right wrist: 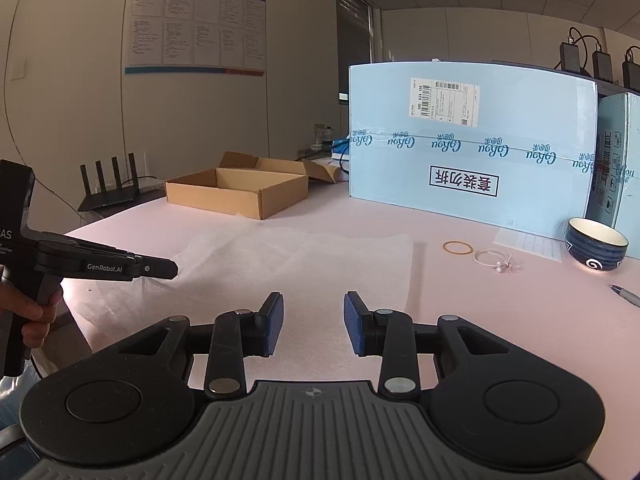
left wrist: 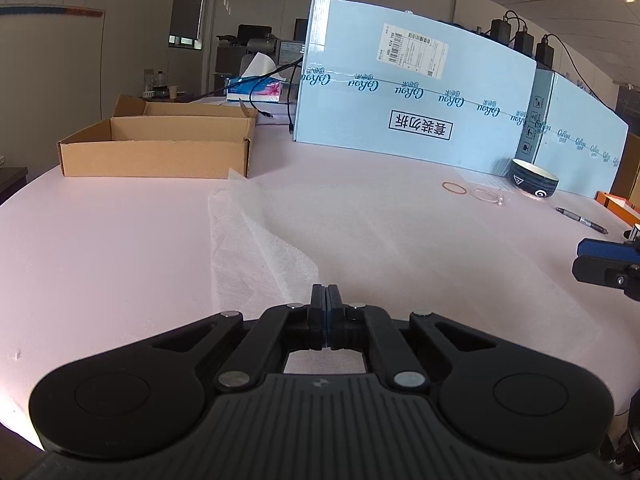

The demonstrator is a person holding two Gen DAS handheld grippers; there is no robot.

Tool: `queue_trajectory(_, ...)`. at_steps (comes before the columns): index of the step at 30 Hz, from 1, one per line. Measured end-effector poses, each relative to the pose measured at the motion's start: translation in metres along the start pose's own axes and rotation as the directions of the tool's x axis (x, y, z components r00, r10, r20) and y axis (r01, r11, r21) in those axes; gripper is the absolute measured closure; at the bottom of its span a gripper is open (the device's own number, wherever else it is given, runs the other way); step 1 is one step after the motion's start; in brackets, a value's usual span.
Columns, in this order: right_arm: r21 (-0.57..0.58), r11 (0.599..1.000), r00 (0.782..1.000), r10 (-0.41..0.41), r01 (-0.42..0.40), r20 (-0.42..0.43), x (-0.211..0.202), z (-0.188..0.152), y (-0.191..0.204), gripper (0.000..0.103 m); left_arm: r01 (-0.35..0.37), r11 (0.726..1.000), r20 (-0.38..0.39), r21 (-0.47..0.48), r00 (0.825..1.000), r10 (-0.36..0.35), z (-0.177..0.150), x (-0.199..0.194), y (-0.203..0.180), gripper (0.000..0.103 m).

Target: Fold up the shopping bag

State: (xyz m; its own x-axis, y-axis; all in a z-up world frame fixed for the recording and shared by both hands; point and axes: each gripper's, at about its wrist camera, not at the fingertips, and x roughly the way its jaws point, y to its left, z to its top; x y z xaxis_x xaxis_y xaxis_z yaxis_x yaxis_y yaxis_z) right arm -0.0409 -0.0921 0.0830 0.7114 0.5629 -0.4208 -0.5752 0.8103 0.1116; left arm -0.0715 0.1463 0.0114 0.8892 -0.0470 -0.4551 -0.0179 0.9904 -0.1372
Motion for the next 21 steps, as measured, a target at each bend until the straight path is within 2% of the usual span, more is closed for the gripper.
queue_trajectory(4, 0.014, 1.0, 1.0, 0.025, -0.026, 0.006, 0.006, 0.001, 0.003, 0.07, 0.088, 0.995, 0.049, -0.034, 0.995, -0.087, 0.011, -0.009, -0.002, 0.103)
queue_trajectory(6, 0.023, 0.999, 0.999, 0.044, -0.044, 0.003, 0.011, 0.0, 0.005, 0.066, 0.118, 0.992, 0.063, -0.047, 0.991, -0.115, 0.015, -0.008, -0.005, 0.103)
queue_trajectory(11, 0.038, 0.995, 0.996, 0.093, -0.092, -0.016, 0.023, -0.004, 0.014, 0.065, 0.176, 0.981, 0.075, -0.077, 0.983, -0.17, 0.019, -0.001, -0.012, 0.103)
queue_trajectory(13, 0.055, 0.99, 0.992, 0.128, -0.128, -0.01, 0.024, -0.006, 0.015, 0.06, 0.191, 0.977, 0.077, -0.09, 0.98, -0.184, 0.021, 0.0, -0.012, 0.103)
queue_trajectory(17, 0.066, 0.977, 0.979, 0.201, -0.203, 0.03, 0.021, -0.006, 0.021, 0.053, 0.195, 0.974, 0.075, -0.119, 0.979, -0.187, 0.023, 0.002, -0.01, 0.102)
queue_trajectory(21, 0.022, 0.959, 0.958, 0.281, -0.283, 0.046, 0.02, -0.005, 0.039, 0.045, 0.235, 0.959, 0.076, -0.156, 0.971, -0.225, 0.023, 0.005, -0.008, 0.102)
